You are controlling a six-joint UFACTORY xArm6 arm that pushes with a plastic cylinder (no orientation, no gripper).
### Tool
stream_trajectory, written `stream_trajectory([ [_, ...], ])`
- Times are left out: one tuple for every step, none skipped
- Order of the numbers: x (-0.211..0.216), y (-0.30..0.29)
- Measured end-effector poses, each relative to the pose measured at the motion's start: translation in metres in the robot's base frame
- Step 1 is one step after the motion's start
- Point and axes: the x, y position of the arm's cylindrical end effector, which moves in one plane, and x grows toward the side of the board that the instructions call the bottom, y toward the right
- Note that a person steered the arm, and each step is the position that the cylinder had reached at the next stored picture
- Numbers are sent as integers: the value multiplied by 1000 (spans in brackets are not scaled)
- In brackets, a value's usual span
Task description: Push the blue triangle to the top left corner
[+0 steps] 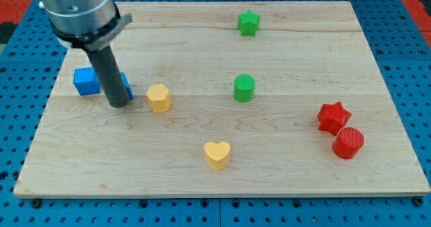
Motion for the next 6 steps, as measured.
stream_trajectory([
  [-19, -9],
  [-26, -10],
  [-57, -2],
  [-108, 3],
  [-145, 30],
  [-175, 62],
])
